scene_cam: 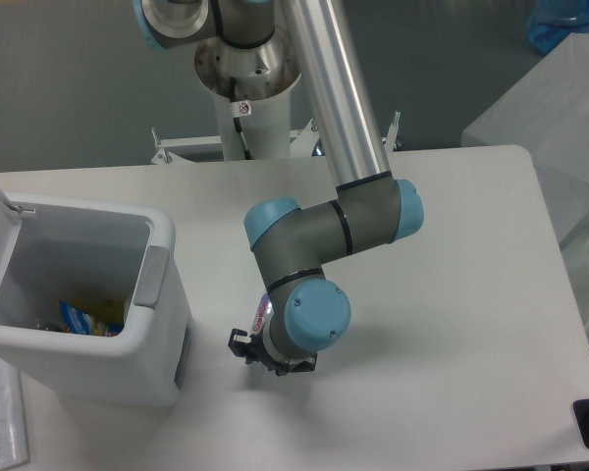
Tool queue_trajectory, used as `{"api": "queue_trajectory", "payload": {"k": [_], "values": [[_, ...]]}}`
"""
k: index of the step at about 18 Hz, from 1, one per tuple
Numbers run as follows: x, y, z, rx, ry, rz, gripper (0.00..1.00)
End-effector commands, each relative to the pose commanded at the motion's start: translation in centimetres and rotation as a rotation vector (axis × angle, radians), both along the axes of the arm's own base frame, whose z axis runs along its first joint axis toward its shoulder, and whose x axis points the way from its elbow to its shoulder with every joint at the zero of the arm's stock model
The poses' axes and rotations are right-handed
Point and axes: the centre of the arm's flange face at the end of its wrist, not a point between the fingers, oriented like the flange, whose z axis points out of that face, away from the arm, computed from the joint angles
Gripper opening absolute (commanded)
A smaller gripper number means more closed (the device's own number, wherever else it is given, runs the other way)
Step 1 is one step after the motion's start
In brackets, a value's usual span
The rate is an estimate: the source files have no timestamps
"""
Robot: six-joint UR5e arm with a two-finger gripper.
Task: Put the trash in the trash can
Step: 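Lower the gripper around the bottle's cap end and close it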
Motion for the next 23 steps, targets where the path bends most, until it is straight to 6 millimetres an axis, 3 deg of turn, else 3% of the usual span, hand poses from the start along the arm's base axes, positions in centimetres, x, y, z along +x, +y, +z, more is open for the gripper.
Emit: {"api": "queue_trajectory", "payload": {"k": [3, 5, 10, 12, 18, 23], "values": [[0.0, 0.0, 0.0, -0.001, -0.001, 0.0, 0.11], [-0.2, 0.2, 1.0, 0.013, 0.013, 0.0, 0.09], [-2.6, 1.2, 7.2, 0.115, 0.075, 0.043, 0.06], [-4.4, 0.7, 10.7, 0.198, 0.07, 0.097, 0.06], [-7.1, -0.7, 23.0, 0.496, 0.047, 0.18, 0.06], [-6.2, -2.5, 34.3, 0.789, 0.073, 0.215, 0.06]]}}
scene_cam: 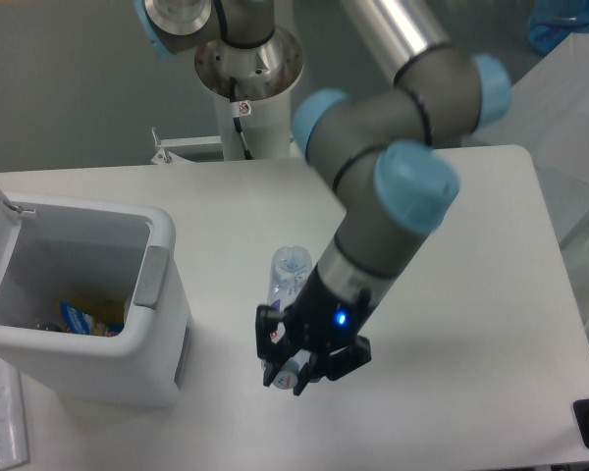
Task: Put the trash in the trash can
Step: 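Lower the gripper around the bottle's cap end and close it, then lift the bottle, carry it over the bin, and open the gripper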
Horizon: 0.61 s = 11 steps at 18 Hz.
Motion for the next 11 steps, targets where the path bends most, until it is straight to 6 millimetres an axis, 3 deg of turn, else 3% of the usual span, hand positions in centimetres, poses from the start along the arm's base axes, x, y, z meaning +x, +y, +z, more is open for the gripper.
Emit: {"api": "queue_trajectory", "payload": {"k": [4, 10, 11], "values": [[2.0, -0.7, 5.5, 0.183, 0.039, -0.01, 0.07], [5.6, -0.9, 10.1, 0.309, 0.065, -0.097, 0.06], [6.9, -1.0, 11.4, 0.342, 0.063, -0.128, 0.06]]}}
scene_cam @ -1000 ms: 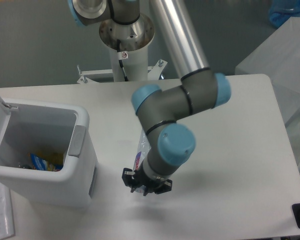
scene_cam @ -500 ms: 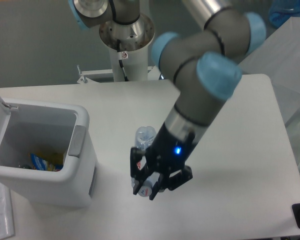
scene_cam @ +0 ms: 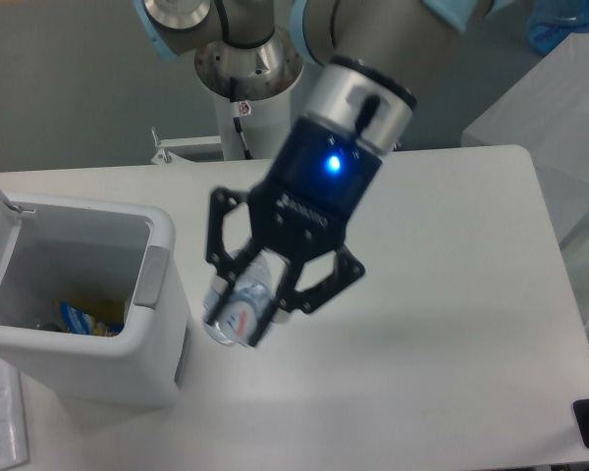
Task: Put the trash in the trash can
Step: 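Lift the bottle, carry it over the bin, and open the gripper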
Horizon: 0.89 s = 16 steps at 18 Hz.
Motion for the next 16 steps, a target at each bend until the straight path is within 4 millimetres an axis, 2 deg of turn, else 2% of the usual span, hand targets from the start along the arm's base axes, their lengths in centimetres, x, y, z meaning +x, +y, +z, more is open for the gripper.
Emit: {"api": "queue_trajectory", "payload": {"k": [5, 9, 12, 16], "values": [[5.5, 1.7, 1.2, 0.058, -0.045, -0.141, 0.09], [9.1, 3.8, 0.3, 0.045, -0.057, -0.204, 0.11], [10.2, 4.7, -1.3, 0.033, -0.066, -0.23, 0.15], [10.0, 5.0, -3.8, 0.019, -0.073, -0.231, 0.39]]}}
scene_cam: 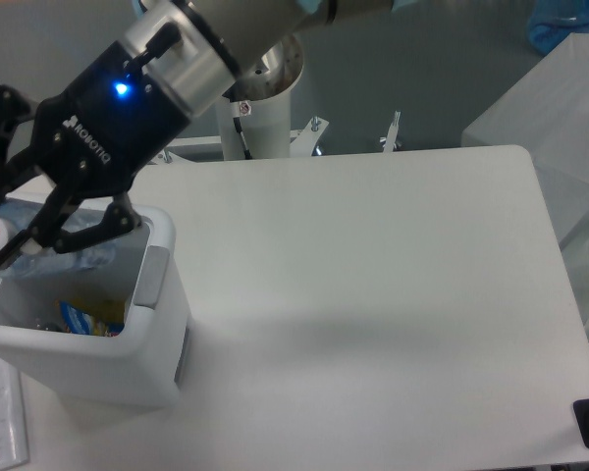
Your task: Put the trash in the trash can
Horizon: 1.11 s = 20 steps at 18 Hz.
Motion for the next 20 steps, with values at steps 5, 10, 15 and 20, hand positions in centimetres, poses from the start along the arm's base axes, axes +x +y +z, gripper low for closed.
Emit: {"api": "queue_trajectory", "payload": {"k": [5, 10, 15, 20], "values": [[0.5, 0.5, -2.3, 0.0, 0.037, -0.037, 0.92], [0.3, 0.6, -5.1, -0.026, 0.03, -0.047, 1.0], [-7.0, -2.0, -7.5, -0.073, 0.022, 0.077, 1.0], [-17.7, -8.9, -10.4, -0.125, 0.081, 0.265, 1.0]]}}
